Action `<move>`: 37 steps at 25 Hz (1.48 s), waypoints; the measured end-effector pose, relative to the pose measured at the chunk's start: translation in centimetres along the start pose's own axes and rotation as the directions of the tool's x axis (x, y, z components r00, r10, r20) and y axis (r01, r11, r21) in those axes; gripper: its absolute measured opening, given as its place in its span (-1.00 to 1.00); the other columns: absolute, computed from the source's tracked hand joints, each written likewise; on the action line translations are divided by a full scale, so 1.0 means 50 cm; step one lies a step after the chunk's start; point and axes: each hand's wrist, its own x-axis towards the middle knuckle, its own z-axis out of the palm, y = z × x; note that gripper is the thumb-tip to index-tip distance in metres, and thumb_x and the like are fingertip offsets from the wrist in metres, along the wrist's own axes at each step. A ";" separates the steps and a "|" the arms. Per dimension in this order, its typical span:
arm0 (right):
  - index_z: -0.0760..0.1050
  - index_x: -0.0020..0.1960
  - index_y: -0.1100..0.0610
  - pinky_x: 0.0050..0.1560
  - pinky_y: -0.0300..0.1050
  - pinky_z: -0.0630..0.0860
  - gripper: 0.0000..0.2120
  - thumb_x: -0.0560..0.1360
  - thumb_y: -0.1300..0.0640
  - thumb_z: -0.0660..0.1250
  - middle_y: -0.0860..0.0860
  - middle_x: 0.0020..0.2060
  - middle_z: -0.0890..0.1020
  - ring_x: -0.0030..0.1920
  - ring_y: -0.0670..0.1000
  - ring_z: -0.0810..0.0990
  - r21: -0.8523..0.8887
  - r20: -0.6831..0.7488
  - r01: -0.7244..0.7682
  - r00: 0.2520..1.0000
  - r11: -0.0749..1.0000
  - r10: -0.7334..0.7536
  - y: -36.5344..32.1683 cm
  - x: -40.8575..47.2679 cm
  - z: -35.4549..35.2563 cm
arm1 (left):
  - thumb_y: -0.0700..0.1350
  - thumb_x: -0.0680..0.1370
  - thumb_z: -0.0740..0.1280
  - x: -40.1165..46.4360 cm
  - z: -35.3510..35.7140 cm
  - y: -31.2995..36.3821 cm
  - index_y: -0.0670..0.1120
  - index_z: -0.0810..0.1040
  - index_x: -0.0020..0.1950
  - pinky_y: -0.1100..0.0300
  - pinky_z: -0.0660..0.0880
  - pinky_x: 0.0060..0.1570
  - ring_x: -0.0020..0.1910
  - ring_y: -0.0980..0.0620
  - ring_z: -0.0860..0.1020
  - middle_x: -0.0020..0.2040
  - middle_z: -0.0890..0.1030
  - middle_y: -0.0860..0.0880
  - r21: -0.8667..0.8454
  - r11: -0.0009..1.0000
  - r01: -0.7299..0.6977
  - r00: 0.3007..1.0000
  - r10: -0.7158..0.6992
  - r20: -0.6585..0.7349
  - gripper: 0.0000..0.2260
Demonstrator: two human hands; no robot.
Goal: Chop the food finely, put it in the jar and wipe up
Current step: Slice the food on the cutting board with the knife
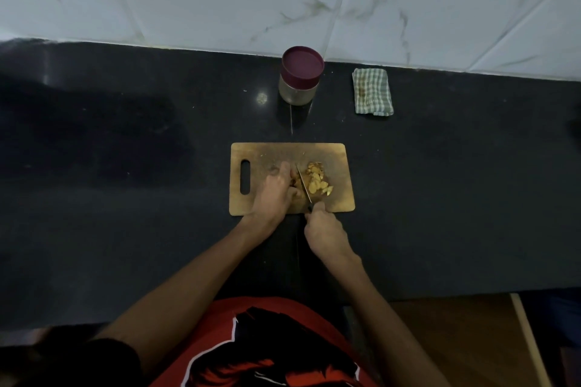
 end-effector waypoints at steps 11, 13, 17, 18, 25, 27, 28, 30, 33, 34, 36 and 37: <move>0.35 0.32 0.24 0.12 0.09 0.52 -0.71 0.61 0.22 0.17 0.20 0.19 0.55 0.16 0.20 0.57 -0.003 -0.004 0.021 1.000 1.000 -0.021 -0.038 0.059 -0.025 | -0.29 0.46 0.38 0.008 -0.015 0.007 -0.11 0.38 0.01 0.24 0.47 -0.20 -0.13 0.05 0.56 -0.09 0.57 -0.05 -0.015 1.000 0.014 0.999 -0.013 0.037 -0.76; 0.34 0.33 0.23 0.13 0.10 0.53 -0.70 0.61 0.21 0.18 0.20 0.18 0.55 0.15 0.19 0.57 0.000 -0.009 0.017 1.000 1.000 -0.017 -0.038 0.061 -0.022 | -0.30 0.47 0.36 0.008 -0.012 0.009 -0.12 0.37 0.02 0.22 0.48 -0.22 -0.15 0.03 0.56 -0.10 0.56 -0.05 -0.009 1.000 0.017 0.999 -0.016 0.039 -0.77; 0.33 0.25 0.22 0.04 0.11 0.52 -0.79 0.63 0.20 0.14 0.20 0.14 0.55 0.13 0.20 0.56 -0.002 -0.001 0.003 1.000 1.000 -0.003 0.003 0.029 0.012 | -0.29 0.49 0.35 0.011 -0.007 0.003 -0.12 0.38 0.05 0.17 0.54 -0.20 -0.13 0.02 0.59 -0.09 0.59 -0.08 0.017 1.000 0.021 0.998 -0.021 0.054 -0.79; 0.33 0.22 0.21 0.02 0.10 0.51 -0.82 0.65 0.18 0.12 0.21 0.13 0.57 0.12 0.21 0.57 -0.005 -0.004 0.007 1.000 1.000 -0.007 0.015 0.014 0.021 | -0.28 0.48 0.36 0.012 -0.007 0.001 -0.11 0.39 0.04 0.16 0.54 -0.18 -0.11 0.02 0.59 -0.09 0.60 -0.08 0.012 1.000 0.024 0.998 -0.025 0.056 -0.78; 0.36 0.25 0.19 0.10 0.12 0.50 -0.78 0.65 0.13 0.13 0.16 0.15 0.55 0.15 0.18 0.55 0.089 -0.002 -0.025 1.000 0.996 0.025 0.006 0.030 0.007 | -0.24 0.44 0.44 0.016 -0.008 -0.005 -0.16 0.48 0.22 0.10 0.54 0.01 0.02 -0.06 0.58 0.04 0.61 -0.15 0.035 0.999 -0.001 0.998 -0.001 0.062 -0.64; 0.37 0.25 0.18 0.13 0.14 0.52 -0.78 0.65 0.12 0.13 0.15 0.15 0.54 0.14 0.17 0.55 0.139 0.001 -0.023 1.000 0.990 0.023 0.001 0.041 0.004 | -0.25 0.45 0.42 0.014 -0.010 -0.004 -0.15 0.54 0.18 0.19 0.49 0.00 0.02 -0.03 0.57 0.05 0.60 -0.13 0.049 0.998 -0.032 0.998 0.029 0.057 -0.70; 0.37 0.24 0.17 0.13 0.16 0.53 -0.78 0.65 0.10 0.13 0.15 0.13 0.54 0.12 0.16 0.56 0.172 0.000 -0.028 1.000 0.985 0.029 0.003 0.042 0.005 | -0.25 0.46 0.41 0.011 -0.009 -0.003 -0.14 0.56 0.16 0.20 0.50 0.01 0.02 -0.02 0.57 0.04 0.61 -0.12 0.043 0.998 -0.042 0.998 0.040 0.054 -0.72; 0.38 0.22 0.16 0.10 0.19 0.56 -0.77 0.66 0.05 0.12 0.15 0.09 0.54 0.08 0.15 0.57 0.224 -0.014 -0.045 0.999 0.974 0.049 0.011 0.040 0.008 | -0.23 0.45 0.42 0.010 -0.006 -0.006 -0.13 0.58 0.15 0.13 0.52 0.06 0.03 -0.01 0.58 0.04 0.62 -0.11 0.021 0.999 -0.050 0.997 0.049 0.056 -0.73; 0.39 0.19 0.16 0.07 0.17 0.57 -0.77 0.67 0.02 0.11 0.14 0.06 0.55 0.04 0.14 0.58 0.238 -0.034 -0.054 0.997 0.970 0.064 0.031 0.027 0.016 | -0.20 0.45 0.43 0.008 -0.004 -0.005 -0.13 0.59 0.15 0.07 0.54 0.07 0.02 0.00 0.58 0.04 0.63 -0.10 0.029 0.999 -0.043 0.997 0.041 0.064 -0.73; 0.39 0.18 0.16 0.07 0.16 0.56 -0.76 0.67 0.02 0.10 0.15 0.05 0.56 0.04 0.14 0.58 0.247 -0.041 -0.048 0.997 0.968 0.060 0.036 0.023 0.018 | -0.19 0.45 0.43 0.008 -0.004 -0.006 -0.13 0.59 0.15 0.06 0.54 0.06 0.02 -0.01 0.58 0.03 0.63 -0.10 0.037 0.998 -0.044 0.997 0.042 0.061 -0.73; 0.40 0.20 0.17 0.05 0.12 0.55 -0.74 0.68 0.01 0.09 0.15 0.06 0.56 0.04 0.13 0.58 0.256 -0.049 -0.036 0.998 0.966 0.051 0.044 0.016 0.020 | -0.18 0.46 0.43 0.006 -0.004 -0.005 -0.13 0.59 0.15 0.07 0.54 0.05 0.01 -0.01 0.58 0.04 0.62 -0.10 0.053 0.997 -0.058 0.997 0.055 0.054 -0.73; 0.39 0.21 0.17 0.04 0.11 0.55 -0.73 0.68 0.01 0.09 0.14 0.06 0.56 0.04 0.12 0.58 0.259 -0.054 -0.032 0.997 0.965 0.047 0.045 0.013 0.019 | -0.18 0.47 0.42 0.004 -0.005 -0.003 -0.14 0.59 0.15 0.07 0.54 0.05 0.02 -0.02 0.58 0.05 0.62 -0.10 0.062 0.996 -0.067 0.997 0.064 0.051 -0.74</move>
